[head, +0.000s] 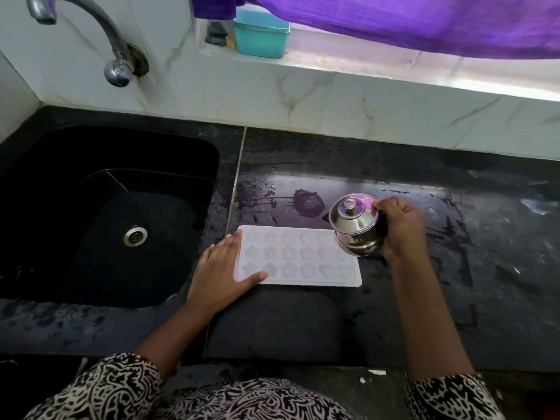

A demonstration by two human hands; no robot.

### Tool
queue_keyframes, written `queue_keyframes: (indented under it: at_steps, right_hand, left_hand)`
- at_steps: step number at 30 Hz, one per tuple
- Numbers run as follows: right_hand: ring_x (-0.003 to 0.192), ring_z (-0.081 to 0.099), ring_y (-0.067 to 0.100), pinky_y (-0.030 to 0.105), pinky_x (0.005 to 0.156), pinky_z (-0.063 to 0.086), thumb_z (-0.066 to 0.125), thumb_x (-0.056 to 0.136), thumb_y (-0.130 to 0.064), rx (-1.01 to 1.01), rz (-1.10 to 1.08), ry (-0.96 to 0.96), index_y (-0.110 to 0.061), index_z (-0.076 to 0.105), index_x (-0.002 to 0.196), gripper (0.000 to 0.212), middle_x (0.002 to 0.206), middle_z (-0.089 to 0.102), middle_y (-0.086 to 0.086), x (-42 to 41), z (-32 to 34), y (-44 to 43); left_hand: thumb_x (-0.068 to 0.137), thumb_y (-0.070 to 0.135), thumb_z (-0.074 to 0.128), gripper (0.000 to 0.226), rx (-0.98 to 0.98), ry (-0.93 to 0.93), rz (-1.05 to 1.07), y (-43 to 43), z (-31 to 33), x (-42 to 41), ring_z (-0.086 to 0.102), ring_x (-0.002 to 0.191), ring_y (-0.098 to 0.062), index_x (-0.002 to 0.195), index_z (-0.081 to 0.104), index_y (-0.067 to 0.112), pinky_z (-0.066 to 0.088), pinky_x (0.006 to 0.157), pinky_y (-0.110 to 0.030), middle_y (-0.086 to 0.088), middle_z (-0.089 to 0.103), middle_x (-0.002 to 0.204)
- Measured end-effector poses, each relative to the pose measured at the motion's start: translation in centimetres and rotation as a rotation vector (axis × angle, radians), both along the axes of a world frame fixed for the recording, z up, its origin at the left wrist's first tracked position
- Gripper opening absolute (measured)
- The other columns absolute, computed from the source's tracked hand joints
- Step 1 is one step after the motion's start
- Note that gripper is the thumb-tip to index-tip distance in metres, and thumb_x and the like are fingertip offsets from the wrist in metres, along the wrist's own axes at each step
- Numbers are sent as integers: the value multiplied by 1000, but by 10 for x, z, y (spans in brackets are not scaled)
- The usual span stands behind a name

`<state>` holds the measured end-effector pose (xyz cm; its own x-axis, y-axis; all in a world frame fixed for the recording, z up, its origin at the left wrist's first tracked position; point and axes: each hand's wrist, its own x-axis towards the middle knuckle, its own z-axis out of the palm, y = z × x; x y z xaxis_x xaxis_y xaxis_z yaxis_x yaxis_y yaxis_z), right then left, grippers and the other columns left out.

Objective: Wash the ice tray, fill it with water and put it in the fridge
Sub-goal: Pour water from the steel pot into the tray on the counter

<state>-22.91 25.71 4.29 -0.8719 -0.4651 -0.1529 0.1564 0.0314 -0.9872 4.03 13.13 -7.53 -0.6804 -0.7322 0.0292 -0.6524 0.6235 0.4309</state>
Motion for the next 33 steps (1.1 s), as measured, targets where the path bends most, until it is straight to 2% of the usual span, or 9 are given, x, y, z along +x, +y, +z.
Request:
queue_keyframes:
  at_steps: [2,5,11,33]
  right_hand:
    - [48,46,8,24,53,42,63,79,-5,9,16,11,-19,49,53,32,45,49,-9,-3,-1,-1]
    - [46,44,7,22,51,40,63,78,-5,8,42,22,-19,49,52,33,43,48,-9,-6,-3,-4]
    - [40,44,2,15,42,40,64,78,-5,29,81,54,-18,49,52,33,42,48,-10,-9,-5,-9]
    - [39,44,-1,12,41,38,62,79,-5,45,135,102,-16,47,55,31,41,47,-13,-12,1,-10]
  left_hand:
    - [63,95,29,122,-5,-37,-8,0,-1,0,21,147,-13,156,11,19,15,119,-38,2,25,160]
    - [58,97,34,129,-14,-46,-22,1,-2,0,18,148,-11,156,8,18,11,119,-37,3,20,161]
    - [58,99,31,129,-32,-48,-23,1,-5,1,16,148,-10,156,7,18,10,118,-35,4,18,162]
    - [54,102,29,132,1,-32,-15,0,-6,-1,12,147,-4,156,5,21,10,119,-35,8,16,162]
